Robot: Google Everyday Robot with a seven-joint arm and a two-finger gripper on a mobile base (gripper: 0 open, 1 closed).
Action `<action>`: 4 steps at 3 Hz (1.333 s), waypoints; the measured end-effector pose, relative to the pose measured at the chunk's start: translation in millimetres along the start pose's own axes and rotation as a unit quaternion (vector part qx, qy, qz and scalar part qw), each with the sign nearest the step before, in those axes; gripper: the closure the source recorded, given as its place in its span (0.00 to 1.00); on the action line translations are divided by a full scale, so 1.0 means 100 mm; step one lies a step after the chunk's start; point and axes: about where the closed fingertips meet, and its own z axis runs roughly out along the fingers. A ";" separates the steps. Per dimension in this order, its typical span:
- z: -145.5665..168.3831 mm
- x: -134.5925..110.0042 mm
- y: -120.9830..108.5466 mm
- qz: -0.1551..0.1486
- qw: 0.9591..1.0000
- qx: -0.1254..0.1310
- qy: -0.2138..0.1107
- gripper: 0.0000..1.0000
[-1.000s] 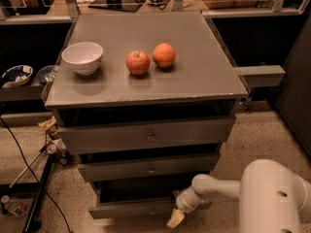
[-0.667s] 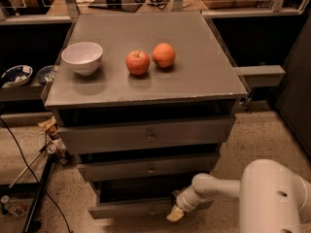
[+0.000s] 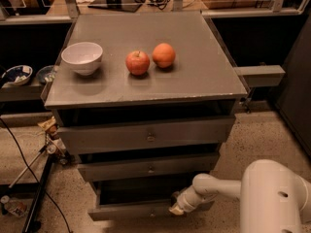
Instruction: Open bottom drawer
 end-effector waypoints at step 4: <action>-0.04 0.03 -0.08 0.000 1.000 0.000 0.000 1.00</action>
Offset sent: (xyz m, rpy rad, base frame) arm 0.0000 0.0000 0.0000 0.0000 0.0000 0.0000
